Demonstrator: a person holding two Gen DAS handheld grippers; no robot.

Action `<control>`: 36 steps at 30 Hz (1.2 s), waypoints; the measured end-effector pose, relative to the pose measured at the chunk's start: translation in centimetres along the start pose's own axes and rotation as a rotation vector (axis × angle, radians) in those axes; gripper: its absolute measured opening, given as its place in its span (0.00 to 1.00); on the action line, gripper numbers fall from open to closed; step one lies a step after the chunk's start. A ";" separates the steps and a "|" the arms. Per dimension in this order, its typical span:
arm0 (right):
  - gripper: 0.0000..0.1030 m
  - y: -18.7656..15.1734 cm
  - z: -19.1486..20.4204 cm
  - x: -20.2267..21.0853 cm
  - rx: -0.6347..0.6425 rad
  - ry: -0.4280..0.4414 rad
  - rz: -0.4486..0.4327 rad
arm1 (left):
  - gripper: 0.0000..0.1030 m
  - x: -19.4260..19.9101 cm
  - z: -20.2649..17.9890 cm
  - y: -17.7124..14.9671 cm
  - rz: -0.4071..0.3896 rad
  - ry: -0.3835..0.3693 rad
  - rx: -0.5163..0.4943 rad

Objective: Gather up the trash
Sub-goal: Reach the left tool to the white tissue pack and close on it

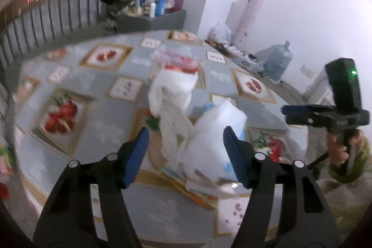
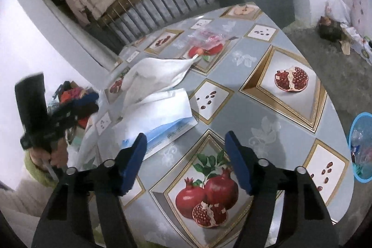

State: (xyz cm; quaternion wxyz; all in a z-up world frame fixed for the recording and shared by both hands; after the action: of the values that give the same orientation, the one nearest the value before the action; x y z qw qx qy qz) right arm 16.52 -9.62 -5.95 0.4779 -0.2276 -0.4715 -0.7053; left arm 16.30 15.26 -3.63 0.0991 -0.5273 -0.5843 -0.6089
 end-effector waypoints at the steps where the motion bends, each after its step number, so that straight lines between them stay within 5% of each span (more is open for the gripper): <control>1: 0.63 0.1 -0.1 -0.1 -0.009 0.006 0.001 | 0.53 -0.5 0.3 -0.7 0.017 -0.025 0.030; 5: 0.63 0.3 -0.6 -0.4 -0.031 0.009 0.006 | 0.46 -3.1 1.1 -3.1 0.094 -0.066 0.117; 12: 0.63 0.3 -2.1 0.4 -0.066 -0.005 -0.012 | 0.38 -4.4 0.1 -4.6 0.099 -0.188 0.204; 23: 0.63 -0.1 -6.1 3.0 -0.153 -0.041 -0.074 | 0.38 -8.7 -8.9 -5.9 0.194 -0.391 0.133; 31: 0.63 -0.5 -7.8 4.2 -0.184 -0.038 -0.095 | 0.38 -7.0 -9.3 -5.2 0.159 -0.313 0.058; 36: 0.63 -0.6 -8.1 3.8 -0.182 -0.027 -0.083 | 0.38 -4.4 -6.3 -4.4 0.092 -0.155 0.096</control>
State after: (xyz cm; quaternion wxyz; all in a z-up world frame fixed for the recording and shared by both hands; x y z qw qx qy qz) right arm 15.34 -18.43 -6.98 0.4194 -0.2598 -0.4206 -0.7614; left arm 11.65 9.24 -8.12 0.1065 -0.5936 -0.5939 -0.5326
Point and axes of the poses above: each gripper's, at about its wrist camera, not at the fingertips, and x roughly against the way its jaws point, z to its left, y to its top, the point moved 3 cm from there along -x, roughly the way its jaws point, and after that the axes turned 7 degrees about z, right-handed, at the moved point
